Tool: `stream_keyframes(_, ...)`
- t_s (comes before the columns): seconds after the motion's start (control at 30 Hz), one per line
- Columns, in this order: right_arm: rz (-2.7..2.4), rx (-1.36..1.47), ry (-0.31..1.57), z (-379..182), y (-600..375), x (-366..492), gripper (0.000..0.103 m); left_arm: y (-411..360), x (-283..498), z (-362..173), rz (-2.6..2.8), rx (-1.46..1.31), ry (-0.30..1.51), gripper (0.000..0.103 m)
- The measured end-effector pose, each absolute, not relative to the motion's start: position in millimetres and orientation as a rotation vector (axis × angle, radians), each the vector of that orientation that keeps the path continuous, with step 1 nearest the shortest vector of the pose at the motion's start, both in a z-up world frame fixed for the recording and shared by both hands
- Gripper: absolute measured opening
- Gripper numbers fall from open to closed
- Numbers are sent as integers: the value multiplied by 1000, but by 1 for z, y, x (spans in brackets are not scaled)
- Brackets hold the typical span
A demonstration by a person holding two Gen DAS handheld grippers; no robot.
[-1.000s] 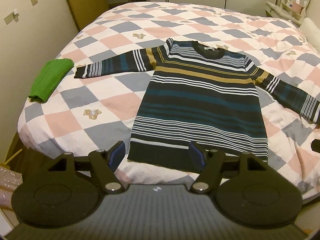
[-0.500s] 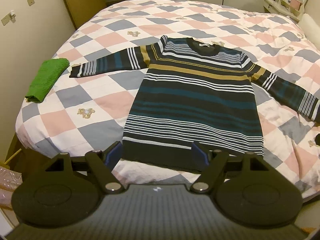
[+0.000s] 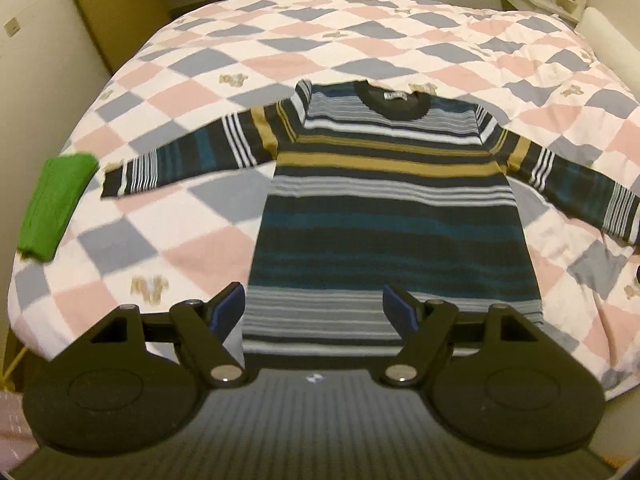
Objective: Fold clothes
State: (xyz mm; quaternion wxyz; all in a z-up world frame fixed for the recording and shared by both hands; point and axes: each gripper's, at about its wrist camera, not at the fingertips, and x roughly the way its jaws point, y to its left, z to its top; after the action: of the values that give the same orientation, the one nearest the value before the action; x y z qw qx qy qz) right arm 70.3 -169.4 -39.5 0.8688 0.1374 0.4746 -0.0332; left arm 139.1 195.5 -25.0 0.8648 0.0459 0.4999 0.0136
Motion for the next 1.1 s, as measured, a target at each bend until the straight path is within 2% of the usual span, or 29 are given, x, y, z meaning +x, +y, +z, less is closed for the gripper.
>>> stream_keyframes(0.23, -84, 298, 970, -38, -126, 107, 101, 233, 197, -35, -38, 102, 1075, 73)
stream_keyframes(0.53, 88, 300, 903, -55, -47, 159, 97, 335, 242, -77, -4, -73, 1123, 75)
stream_keyframes(0.8, 213, 273, 1028, -145, 58, 236, 92, 456, 283, -165, 170, -264, 1136, 75)
stream_keyframes(0.9, 250, 227, 1069, -191, 97, 267, 84, 497, 301, -202, 241, -317, 1116, 69)
stream_keyframes(1.1, 285, 158, 1034, -255, 155, 318, 75, 586, 336, -257, 401, -482, 1021, 65)
